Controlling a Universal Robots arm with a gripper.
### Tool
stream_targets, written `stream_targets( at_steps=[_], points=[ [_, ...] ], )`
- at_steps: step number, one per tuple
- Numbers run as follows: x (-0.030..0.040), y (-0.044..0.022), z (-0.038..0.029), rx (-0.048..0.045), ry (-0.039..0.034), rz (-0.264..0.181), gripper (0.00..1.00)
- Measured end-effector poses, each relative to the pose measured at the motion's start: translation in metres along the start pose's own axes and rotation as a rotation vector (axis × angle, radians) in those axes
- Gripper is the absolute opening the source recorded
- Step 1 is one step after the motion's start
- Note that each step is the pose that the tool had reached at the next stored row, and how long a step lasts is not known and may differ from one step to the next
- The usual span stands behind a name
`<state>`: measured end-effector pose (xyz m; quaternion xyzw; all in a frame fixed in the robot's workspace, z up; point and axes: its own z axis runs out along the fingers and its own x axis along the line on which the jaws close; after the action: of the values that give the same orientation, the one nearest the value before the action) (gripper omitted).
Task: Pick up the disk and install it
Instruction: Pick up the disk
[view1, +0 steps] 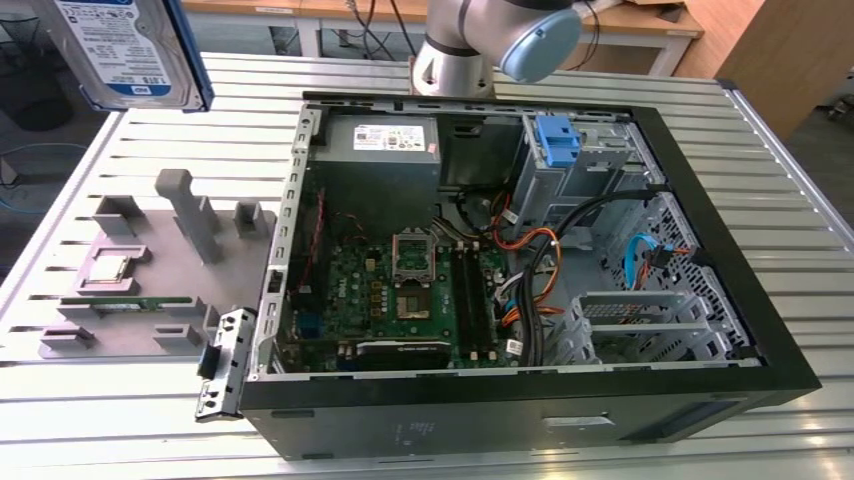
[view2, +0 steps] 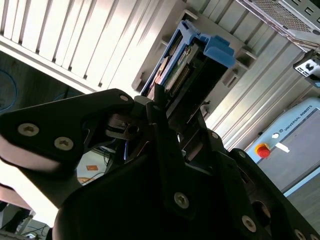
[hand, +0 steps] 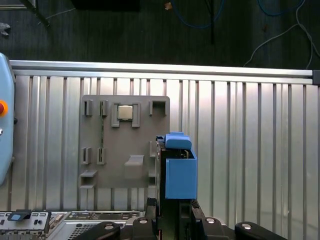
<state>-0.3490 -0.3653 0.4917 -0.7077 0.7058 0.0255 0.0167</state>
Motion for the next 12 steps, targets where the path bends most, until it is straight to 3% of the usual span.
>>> stream_targets(
  at_steps=[12],
  points=[
    [0.0,-0.0099,-0.0001,0.0001,0.0,0.0,0.35]
  ],
)
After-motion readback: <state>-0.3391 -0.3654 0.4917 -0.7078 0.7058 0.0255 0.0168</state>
